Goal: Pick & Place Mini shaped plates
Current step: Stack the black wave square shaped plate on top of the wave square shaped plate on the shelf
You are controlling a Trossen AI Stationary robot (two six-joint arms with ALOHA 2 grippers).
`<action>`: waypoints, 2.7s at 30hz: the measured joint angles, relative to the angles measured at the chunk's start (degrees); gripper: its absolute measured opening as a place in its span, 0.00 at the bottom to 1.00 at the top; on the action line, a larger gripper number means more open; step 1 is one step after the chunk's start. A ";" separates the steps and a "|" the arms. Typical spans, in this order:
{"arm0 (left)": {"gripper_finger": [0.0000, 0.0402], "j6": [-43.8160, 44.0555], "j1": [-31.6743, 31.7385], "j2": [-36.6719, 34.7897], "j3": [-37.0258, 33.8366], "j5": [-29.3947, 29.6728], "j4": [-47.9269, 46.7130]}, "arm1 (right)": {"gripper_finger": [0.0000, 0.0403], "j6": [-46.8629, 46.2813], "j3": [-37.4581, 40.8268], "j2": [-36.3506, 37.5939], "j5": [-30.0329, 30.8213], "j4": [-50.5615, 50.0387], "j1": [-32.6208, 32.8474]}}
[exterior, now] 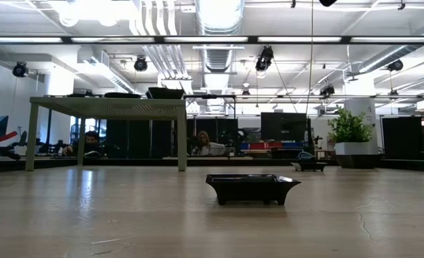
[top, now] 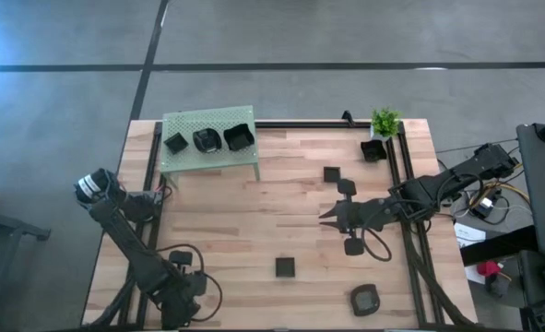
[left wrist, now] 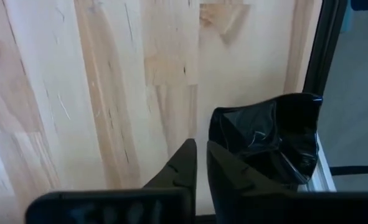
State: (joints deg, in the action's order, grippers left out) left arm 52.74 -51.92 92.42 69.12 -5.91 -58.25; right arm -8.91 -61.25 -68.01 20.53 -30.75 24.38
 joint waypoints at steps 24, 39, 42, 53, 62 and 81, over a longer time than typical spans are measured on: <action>0.13 -4.72 -1.95 6.53 -0.09 -0.72 4.76 | 0.15 0.07 -0.02 0.00 0.04 -0.32 0.00; 0.13 -0.17 -1.97 6.56 -3.11 -1.72 6.78 | 0.15 0.09 -0.02 0.00 0.07 -0.31 0.00; 0.13 -0.12 -1.99 6.56 -4.03 -2.60 8.73 | 0.15 0.09 -0.02 0.00 0.09 -0.30 0.00; 0.08 -3.04 -2.03 6.56 -6.71 -5.71 13.31 | 0.15 0.11 -0.02 0.00 0.11 -0.29 -0.01; 0.00 -0.07 -0.54 5.39 -5.13 -3.26 13.94 | 0.15 0.09 -0.02 0.00 0.36 -0.26 0.00; 0.00 7.39 10.95 -9.57 12.80 28.96 -5.44 | 0.15 0.50 -0.02 0.00 0.47 -0.18 -0.01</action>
State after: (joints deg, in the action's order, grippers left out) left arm 60.13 -40.97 82.85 81.92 23.05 -63.70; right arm -8.40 -61.28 -68.01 21.00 -30.94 24.37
